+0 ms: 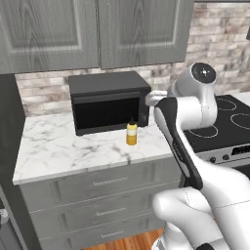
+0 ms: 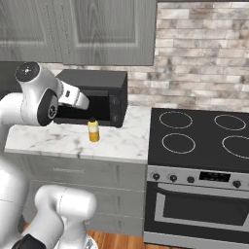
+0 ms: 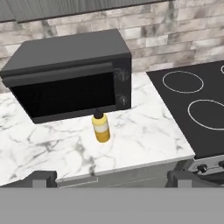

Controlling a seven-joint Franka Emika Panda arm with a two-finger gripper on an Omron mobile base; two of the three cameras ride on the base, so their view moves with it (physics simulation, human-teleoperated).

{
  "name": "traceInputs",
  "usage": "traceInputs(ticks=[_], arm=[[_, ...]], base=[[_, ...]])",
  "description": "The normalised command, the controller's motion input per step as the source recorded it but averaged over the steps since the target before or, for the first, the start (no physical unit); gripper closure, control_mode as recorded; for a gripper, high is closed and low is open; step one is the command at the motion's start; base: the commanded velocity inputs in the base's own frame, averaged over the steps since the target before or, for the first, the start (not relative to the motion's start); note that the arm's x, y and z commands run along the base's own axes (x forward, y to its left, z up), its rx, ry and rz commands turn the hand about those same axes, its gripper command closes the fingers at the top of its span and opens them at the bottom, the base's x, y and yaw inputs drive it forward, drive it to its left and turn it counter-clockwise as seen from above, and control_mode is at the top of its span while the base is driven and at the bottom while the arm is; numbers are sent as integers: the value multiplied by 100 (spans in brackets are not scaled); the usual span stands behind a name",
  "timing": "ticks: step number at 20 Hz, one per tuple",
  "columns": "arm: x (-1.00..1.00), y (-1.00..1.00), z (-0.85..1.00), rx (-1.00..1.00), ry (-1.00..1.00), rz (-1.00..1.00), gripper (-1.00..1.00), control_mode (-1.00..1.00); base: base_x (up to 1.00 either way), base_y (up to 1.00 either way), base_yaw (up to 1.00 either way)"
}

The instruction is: Place the mustard and mayonnaise from the counter to the top shelf of the fridge. If the existing items in the fridge are on the top shelf, move them to other shelves.

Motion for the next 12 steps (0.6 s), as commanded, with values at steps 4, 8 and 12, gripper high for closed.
traceInputs(ticks=[4, 8, 12], arm=[[5, 8, -66, 0, 10, 5, -100, -100], [18, 8, -42, 0, 20, 4, -100, -100], [19, 4, -28, -2, 13, 2, -100, -100]], base=[[0, 0, 0], [0, 0, 0], [0, 0, 0]])
